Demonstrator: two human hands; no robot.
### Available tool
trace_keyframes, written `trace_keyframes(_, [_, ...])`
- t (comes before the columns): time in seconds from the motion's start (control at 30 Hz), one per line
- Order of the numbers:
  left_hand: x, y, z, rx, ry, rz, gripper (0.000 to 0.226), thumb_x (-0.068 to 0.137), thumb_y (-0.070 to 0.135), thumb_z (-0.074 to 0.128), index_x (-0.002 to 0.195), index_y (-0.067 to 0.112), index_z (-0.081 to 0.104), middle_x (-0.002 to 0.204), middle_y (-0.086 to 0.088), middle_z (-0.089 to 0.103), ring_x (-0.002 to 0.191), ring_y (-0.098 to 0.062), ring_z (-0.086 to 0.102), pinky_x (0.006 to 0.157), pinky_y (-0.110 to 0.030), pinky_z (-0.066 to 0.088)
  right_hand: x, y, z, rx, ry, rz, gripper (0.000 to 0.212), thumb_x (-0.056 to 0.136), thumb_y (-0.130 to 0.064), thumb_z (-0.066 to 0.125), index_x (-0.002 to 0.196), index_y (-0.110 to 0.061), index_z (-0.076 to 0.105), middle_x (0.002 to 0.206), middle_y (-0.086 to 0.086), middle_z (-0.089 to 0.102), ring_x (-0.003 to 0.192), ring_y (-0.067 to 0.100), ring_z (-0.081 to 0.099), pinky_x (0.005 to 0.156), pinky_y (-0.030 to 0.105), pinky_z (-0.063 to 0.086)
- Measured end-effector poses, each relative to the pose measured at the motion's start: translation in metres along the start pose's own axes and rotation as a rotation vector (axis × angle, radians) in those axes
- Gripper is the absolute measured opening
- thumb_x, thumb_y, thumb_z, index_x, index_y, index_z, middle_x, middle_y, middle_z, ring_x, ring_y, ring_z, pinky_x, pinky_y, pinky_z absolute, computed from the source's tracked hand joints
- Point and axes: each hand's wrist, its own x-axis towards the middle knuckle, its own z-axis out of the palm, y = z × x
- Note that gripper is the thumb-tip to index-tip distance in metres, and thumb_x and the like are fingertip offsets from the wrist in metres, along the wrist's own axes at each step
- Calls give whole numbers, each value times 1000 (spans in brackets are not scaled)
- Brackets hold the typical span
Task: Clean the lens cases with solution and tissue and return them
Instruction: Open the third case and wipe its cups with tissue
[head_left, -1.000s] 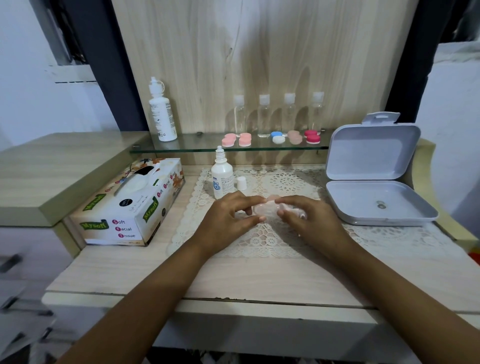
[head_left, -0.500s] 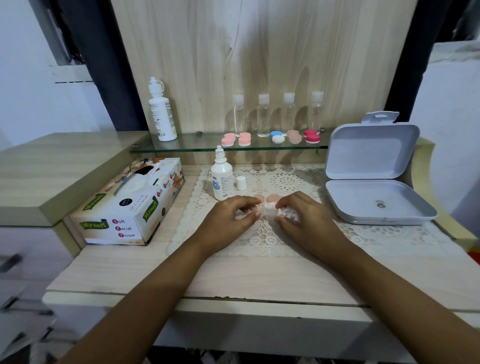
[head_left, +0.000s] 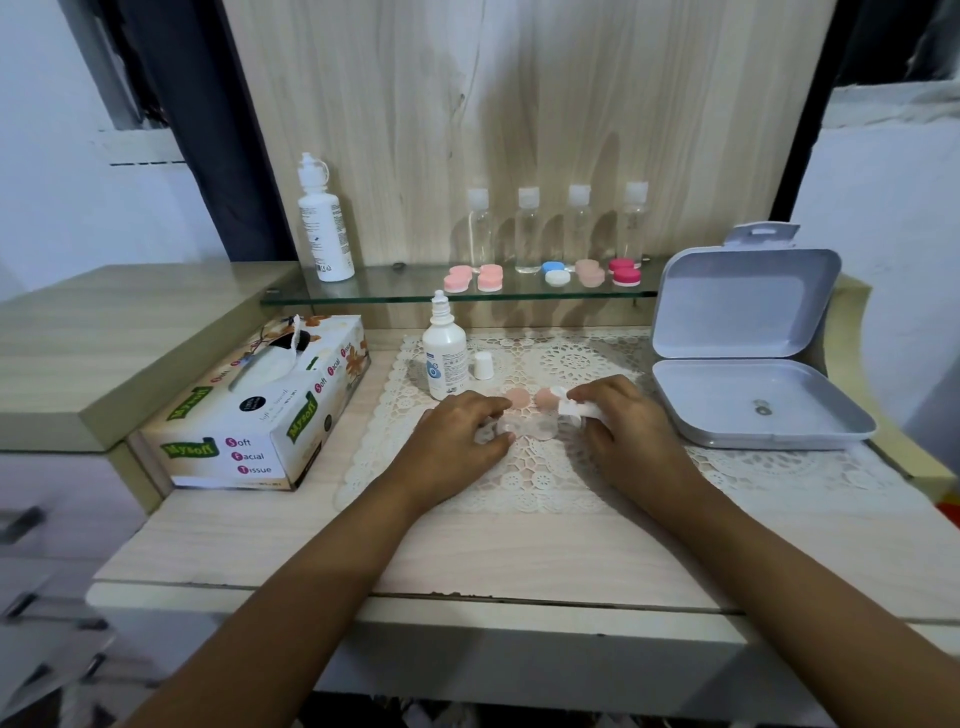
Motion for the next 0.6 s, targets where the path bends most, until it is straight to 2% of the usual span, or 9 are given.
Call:
trace_keyframes(0.1, [1, -2, 1, 34, -6, -2, 48, 89, 34, 60, 133, 17, 50, 124, 1, 55, 117, -13, 47, 95, -21, 35, 1, 1, -1, -44, 16, 18, 25, 85, -2, 58, 109, -5, 65, 105, 12, 60, 95, 27, 57, 74, 21, 32])
trace_keyframes(0.23, [0, -4, 2, 74, -56, -13, 57, 88, 44, 57, 137, 18, 45, 130, 1, 51, 122, -13, 43, 100, -25, 35, 1, 0, 0, -60, 2, 37, 21, 86, -4, 56, 106, 0, 58, 102, 13, 52, 88, 27, 51, 66, 23, 25])
trace_keyframes(0.33, [-1, -4, 1, 98, -92, -22, 59, 87, 50, 55, 135, 17, 45, 128, 1, 51, 120, -14, 44, 97, -26, 36, 0, -3, 0, -48, 11, 22, 18, 88, -4, 52, 104, 1, 51, 103, 10, 45, 85, 18, 39, 66, 22, 23])
trace_keyframes(0.43, [-1, -3, 1, 108, -115, -38, 56, 86, 55, 53, 127, 18, 49, 123, 1, 51, 114, -14, 46, 92, -27, 38, -1, -2, -1, -47, -16, 25, 16, 88, -2, 48, 104, -2, 49, 104, 12, 52, 87, 20, 44, 67, 24, 24])
trace_keyframes(0.53, [-2, -2, 0, 120, -131, -50, 58, 86, 58, 49, 127, 18, 50, 130, 3, 49, 119, -12, 44, 98, -29, 38, -2, -2, -1, -44, -98, 76, 19, 91, -5, 42, 109, -9, 46, 111, 9, 56, 94, 22, 49, 72, 30, 33])
trace_keyframes(0.6, [-2, 0, -2, 135, -145, -51, 62, 86, 59, 47, 133, 18, 48, 138, 6, 43, 126, -10, 39, 103, -25, 33, -2, -5, -2, -32, -140, 125, 21, 91, -9, 40, 112, -13, 43, 114, 6, 53, 94, 20, 48, 73, 31, 34])
